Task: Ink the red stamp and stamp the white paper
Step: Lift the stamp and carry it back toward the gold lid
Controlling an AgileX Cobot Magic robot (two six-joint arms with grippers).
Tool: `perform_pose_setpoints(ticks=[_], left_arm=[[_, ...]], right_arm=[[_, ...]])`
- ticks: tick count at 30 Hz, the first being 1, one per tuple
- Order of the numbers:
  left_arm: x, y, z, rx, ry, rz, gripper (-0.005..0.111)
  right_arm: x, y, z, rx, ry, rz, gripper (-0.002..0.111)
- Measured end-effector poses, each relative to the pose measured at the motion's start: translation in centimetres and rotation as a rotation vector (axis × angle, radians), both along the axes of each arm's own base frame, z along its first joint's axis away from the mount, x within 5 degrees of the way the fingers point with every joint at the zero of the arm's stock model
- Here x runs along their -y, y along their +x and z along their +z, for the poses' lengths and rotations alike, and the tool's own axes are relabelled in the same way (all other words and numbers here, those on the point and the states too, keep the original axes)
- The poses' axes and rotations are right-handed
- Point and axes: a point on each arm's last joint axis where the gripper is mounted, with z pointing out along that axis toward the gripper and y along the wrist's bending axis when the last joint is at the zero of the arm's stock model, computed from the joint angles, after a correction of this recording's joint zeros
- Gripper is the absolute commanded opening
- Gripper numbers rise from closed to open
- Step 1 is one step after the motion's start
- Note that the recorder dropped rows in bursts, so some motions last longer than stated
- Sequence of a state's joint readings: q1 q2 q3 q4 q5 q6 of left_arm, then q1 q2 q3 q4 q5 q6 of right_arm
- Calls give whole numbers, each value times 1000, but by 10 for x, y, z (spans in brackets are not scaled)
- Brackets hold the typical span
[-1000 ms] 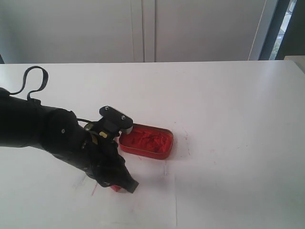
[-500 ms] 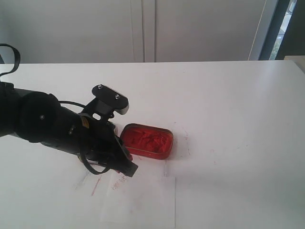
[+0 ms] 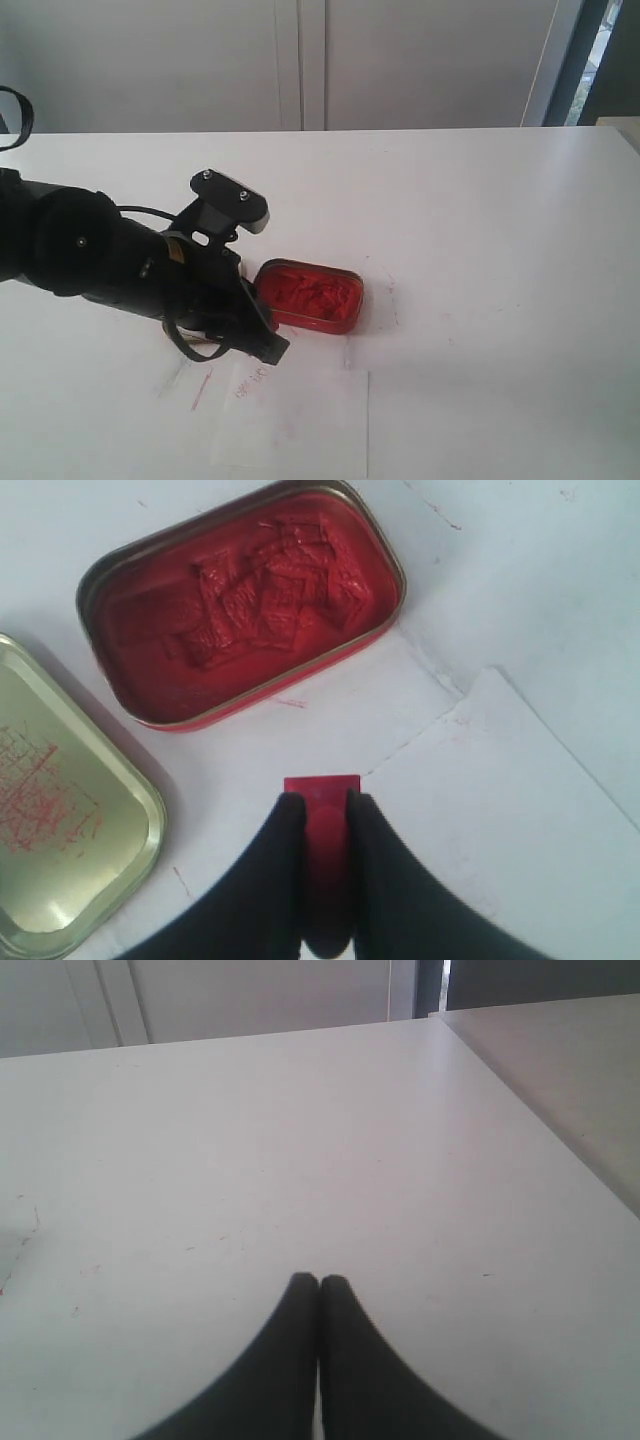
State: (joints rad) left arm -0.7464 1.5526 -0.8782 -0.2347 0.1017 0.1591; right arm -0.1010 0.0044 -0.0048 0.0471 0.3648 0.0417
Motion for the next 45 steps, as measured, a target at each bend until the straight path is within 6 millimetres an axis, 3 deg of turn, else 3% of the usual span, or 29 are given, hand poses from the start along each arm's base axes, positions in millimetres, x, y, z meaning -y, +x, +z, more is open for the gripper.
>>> perform_pose_setpoints(ticks=[14,31,45], left_arm=[[-7,6,23,7,-5,3,0],[-8,6,25,-33,8,2,0],[-47,20,20,-236,-8,50,0]], right_arm=[[0,0,0,0,0,0,0],[0,0,0,0,0,0,0],[0,0,0,0,0,0,0]])
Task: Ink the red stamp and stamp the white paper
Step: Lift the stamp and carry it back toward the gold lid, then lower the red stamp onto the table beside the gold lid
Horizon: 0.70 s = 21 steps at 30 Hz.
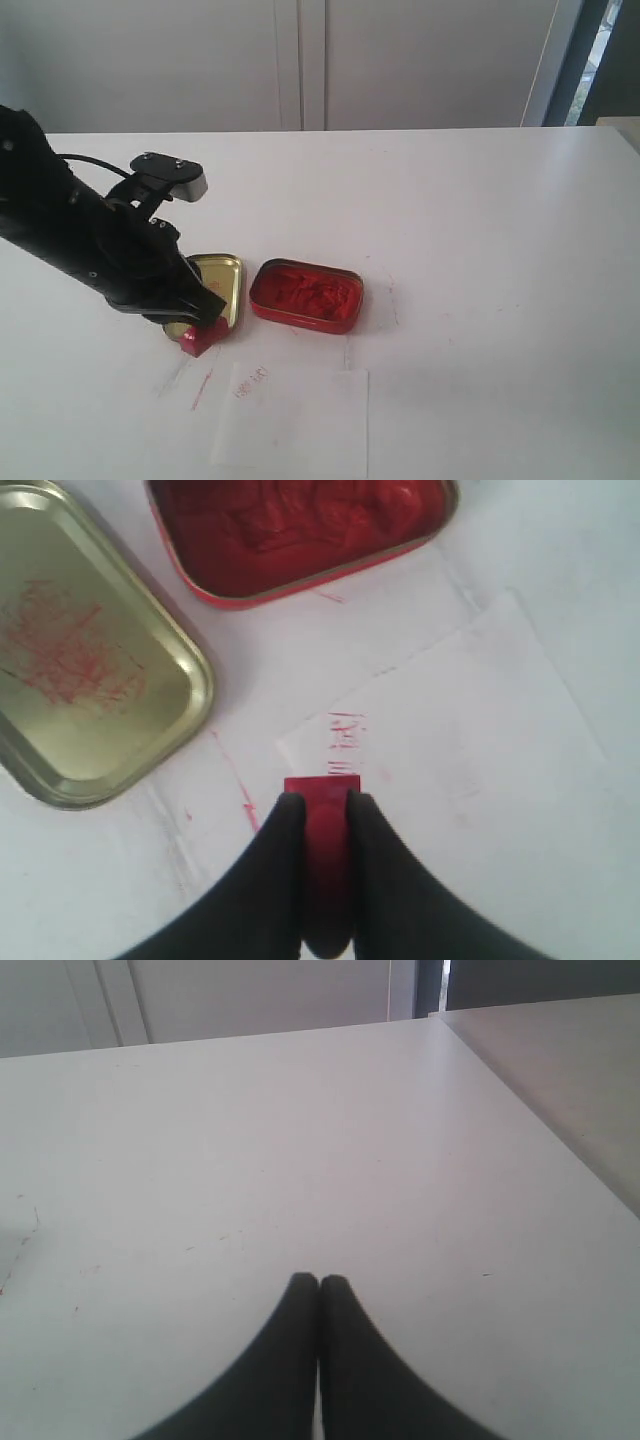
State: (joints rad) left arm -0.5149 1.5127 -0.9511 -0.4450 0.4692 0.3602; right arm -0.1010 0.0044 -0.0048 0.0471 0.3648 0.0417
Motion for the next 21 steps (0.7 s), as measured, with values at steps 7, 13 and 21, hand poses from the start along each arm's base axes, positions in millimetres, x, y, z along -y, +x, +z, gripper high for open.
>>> perform_pose_setpoints(ticks=[7,13,21], left_arm=[[-23,6,7,-109,-179,-68,0],[-45,11,11,-167,-249,-55,0],[-55,16,1,-275,-361,-100,0]], right_arm=[[0,0,0,0,0,0,0],[0,0,0,0,0,0,0],[0,0,0,0,0,0,0]])
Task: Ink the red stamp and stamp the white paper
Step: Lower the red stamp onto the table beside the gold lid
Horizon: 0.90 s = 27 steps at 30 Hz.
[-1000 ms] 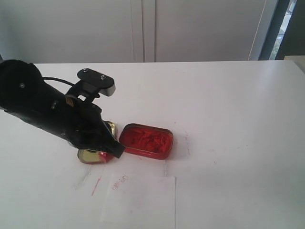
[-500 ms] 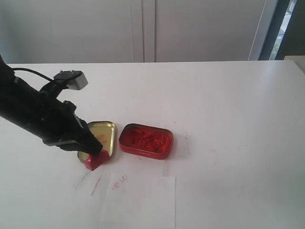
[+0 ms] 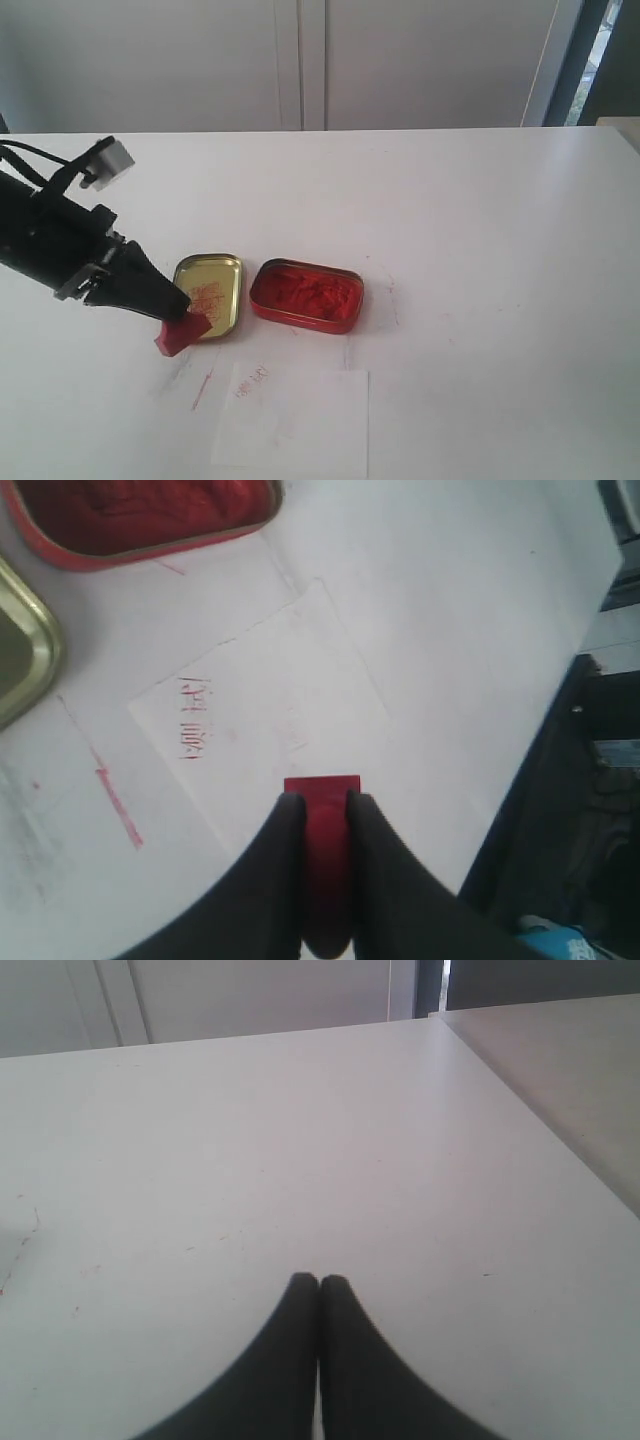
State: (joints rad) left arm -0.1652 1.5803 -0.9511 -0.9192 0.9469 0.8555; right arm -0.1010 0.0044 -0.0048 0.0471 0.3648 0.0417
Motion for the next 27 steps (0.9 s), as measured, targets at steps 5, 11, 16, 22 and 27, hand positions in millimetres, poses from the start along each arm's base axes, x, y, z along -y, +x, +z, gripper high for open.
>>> perform_pose_setpoints(ticks=[5,11,16,22,27], left_arm=[[-1,5,-11,-61,-49,-2,0],[0,4,-34,-132,-72,4,0],[0,8,-51,-176,-62,39,0],[-4,13,-70,-233,-50,67,0],[-17,21,-83,-282,-67,135,0]], right_arm=[[0,0,0,0,0,0,0],[0,0,0,0,0,0,0],[0,0,0,0,0,0,0],[0,0,0,0,0,0,0],[0,0,0,0,0,0,0]])
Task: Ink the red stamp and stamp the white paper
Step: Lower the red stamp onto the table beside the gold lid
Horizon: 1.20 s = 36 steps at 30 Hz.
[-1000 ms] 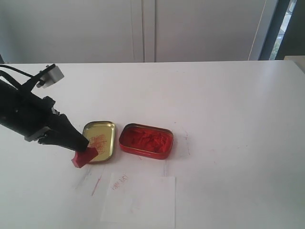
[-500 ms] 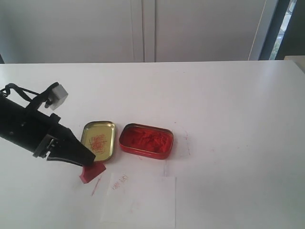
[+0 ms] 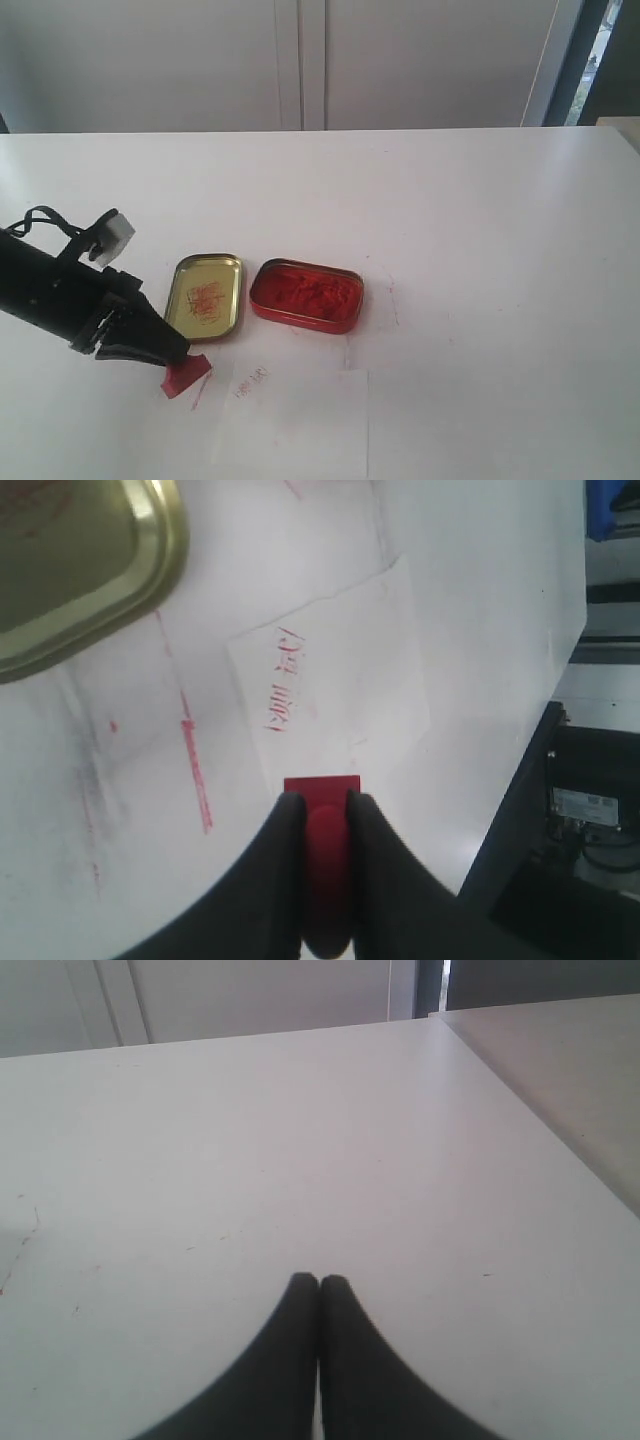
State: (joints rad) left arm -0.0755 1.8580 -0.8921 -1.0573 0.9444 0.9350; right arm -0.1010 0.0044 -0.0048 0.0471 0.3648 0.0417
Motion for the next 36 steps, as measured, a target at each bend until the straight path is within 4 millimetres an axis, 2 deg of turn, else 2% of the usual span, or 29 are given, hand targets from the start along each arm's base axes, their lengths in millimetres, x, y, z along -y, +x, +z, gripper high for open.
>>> perform_pose_setpoints(ticks=[12,34,36], left_arm=[[-6,5,-20,-60,7,49,0],[-9,10,-28,-78,77,129,0],[-9,10,-28,-79,80,133,7]], right_arm=[[0,0,0,0,0,0,0],[0,0,0,0,0,0,0],[0,0,0,0,0,0,0]])
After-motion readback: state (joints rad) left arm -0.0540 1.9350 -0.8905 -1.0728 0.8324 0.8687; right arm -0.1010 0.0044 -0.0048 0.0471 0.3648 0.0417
